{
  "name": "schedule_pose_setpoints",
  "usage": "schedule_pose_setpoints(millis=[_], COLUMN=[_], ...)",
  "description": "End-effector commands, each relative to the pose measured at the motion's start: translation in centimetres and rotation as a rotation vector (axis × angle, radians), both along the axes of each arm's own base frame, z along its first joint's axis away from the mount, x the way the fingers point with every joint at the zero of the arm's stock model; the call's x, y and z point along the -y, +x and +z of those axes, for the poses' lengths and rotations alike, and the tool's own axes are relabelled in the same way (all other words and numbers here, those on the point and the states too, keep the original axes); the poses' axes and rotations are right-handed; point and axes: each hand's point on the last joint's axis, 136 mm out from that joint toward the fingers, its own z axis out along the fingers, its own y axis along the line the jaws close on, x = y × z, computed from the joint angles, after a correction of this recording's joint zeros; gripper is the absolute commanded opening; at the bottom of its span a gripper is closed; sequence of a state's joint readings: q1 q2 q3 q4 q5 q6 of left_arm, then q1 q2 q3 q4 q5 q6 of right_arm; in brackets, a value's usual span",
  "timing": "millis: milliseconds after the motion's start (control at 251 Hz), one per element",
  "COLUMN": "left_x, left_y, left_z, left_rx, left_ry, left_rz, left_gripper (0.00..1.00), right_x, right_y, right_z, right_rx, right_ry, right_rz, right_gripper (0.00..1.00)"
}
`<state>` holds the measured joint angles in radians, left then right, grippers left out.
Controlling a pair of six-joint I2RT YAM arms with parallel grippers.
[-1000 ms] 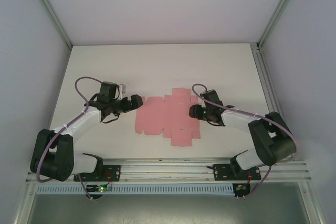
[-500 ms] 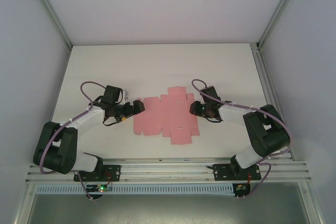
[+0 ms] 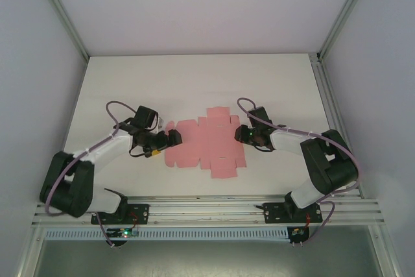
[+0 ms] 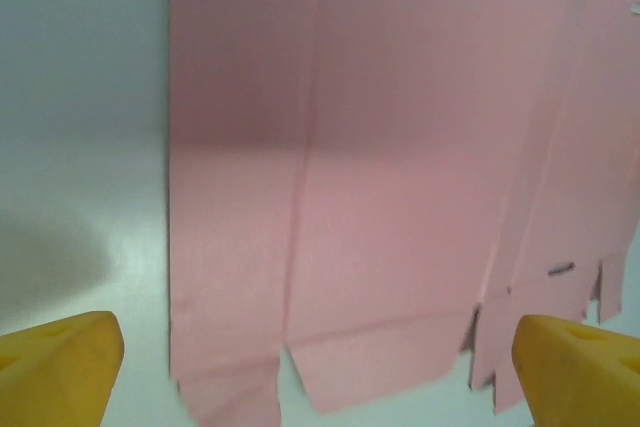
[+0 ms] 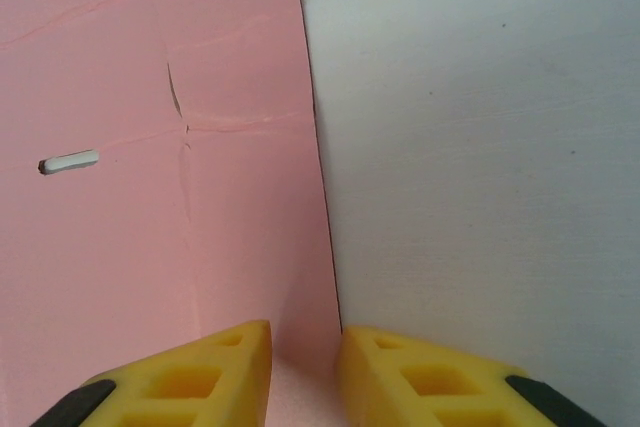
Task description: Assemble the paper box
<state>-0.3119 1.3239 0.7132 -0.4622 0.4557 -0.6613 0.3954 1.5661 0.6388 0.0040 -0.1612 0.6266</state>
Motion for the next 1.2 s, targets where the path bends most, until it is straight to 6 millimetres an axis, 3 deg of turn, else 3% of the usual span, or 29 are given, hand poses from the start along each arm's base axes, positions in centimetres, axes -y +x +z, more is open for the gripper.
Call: schedule_pose_setpoints(millis=[0,80,156,291,435,603,922,1065,1157,1197], left_x=[-1.5,-1.3,-0.9,0.4,0.4,1.7,1.8,2.1,2.4,2.5], left_y=[-3.2,-4.7,-5.6,-5.2,-5.6,-4.1,-1.6,0.3,0.9,1.2], left_z=[1.2,0.5,-0.4,-0.4,-1.0,-1.5,-1.6,-1.2,-0.5,-0.2], left_rx=[-0.102,-0.160,-0.194,-0.176,-0.194,-0.187,-0.101,-0.034,-0.004,0.016], left_ry=[0.032,-0.036,-0.115,-0.276,-0.284,-0.391,-0.319,-0.322,-0.334,-0.322], left_rz=[0.115,0.209,0.275,0.348,0.369,0.381,0.331,0.321,0.300,0.285], left_gripper=[1.00,1.00,0.93,0.80,0.74,0.68,0.54,0.31,0.01,0.00], right_x=[2.9,2.8,2.6,2.2,1.9,1.7,2.2,1.9,2.0,2.0], right_y=[-4.7,-4.8,-4.8,-4.8,-4.7,-4.9,-5.3,-5.1,-5.1,-5.0], right_z=[-4.7,-4.7,-4.8,-5.0,-5.1,-5.3,-5.4,-5.3,-5.3,-5.2], right_rx=[-0.188,-0.190,-0.192,-0.197,-0.199,-0.209,-0.208,-0.207,-0.205,-0.201], right_ry=[-0.140,-0.134,-0.125,-0.113,-0.099,-0.084,-0.093,-0.086,-0.091,-0.091], right_rz=[-0.023,-0.020,-0.012,0.002,0.009,0.010,-0.007,0.000,0.002,0.003], right_gripper=[0.33,0.33,0.33,0.33,0.33,0.31,0.31,0.31,0.31,0.31])
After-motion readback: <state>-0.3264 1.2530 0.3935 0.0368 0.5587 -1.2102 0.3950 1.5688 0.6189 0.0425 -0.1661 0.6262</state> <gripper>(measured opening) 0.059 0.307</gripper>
